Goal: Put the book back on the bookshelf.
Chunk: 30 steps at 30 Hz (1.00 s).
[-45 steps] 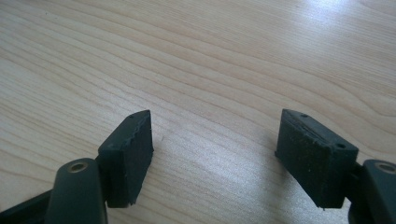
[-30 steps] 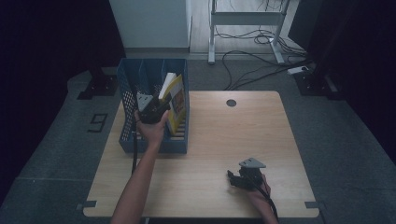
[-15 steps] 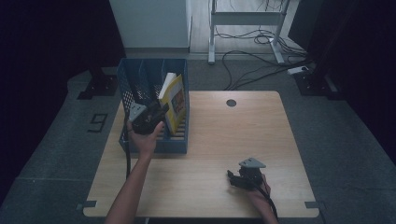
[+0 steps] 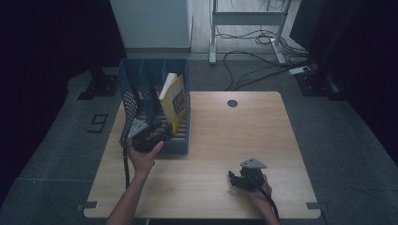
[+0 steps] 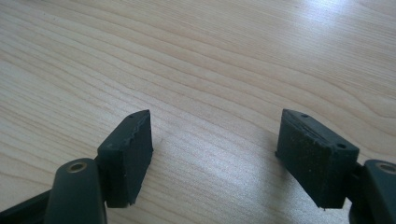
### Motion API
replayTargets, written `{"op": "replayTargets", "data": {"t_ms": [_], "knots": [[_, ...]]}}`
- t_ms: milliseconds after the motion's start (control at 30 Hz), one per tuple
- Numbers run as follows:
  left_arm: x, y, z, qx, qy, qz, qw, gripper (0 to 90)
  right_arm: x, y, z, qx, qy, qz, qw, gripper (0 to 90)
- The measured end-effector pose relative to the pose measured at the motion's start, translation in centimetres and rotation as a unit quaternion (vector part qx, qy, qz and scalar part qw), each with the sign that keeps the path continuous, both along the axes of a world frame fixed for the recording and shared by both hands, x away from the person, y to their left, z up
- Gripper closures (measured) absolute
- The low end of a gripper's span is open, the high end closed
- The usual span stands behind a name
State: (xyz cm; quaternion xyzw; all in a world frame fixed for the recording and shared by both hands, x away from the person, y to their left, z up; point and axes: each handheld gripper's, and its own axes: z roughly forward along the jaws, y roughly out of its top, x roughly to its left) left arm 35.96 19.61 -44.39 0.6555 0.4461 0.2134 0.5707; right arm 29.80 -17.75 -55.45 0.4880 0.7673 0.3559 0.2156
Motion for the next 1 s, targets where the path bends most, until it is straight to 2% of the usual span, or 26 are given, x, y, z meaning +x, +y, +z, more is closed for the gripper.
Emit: {"op": "replayTargets", "data": {"t_ms": [133,333,467,600,733,900,1000], "knots": [[-1.3,0.5,-0.7,-0.01,0.017,-0.015,0.9997,44.8,0.0,0.0,0.0,-0.001,0.0,0.0,1.0,26.2],[-2.4,0.7,-1.8,-0.021,0.034,-0.031,0.9987,44.5,0.0,0.0,0.0,-0.001,0.0,0.0,1.0,26.2],[-3.4,0.5,-2.6,-0.013,0.05,-0.047,0.9976,44.1,0.0,0.0,0.0,-0.001,0.0,0.0,1.0,26.2],[-4.0,0.5,-3.3,-0.015,0.058,-0.06,0.9964,43.6,0.0,0.0,0.0,-0.001,0.0,0.0,1.0,26.2],[-4.9,0.4,-4.5,-0.012,0.073,-0.074,0.9945,43.4,0.0,0.0,0.0,-0.001,0.0,0.0,1.0,26.1],[-5.6,0.3,-5.6,-0.015,0.087,-0.084,0.9925,43.3,0.0,0.0,0.0,-0.001,0.0,0.0,1.0,26.1],[-6.1,0.2,-6.6,-0.008,0.096,-0.09,0.9913,43.2,0.0,0.0,0.0,-0.002,0.0,0.0,1.0,26.1]]}}
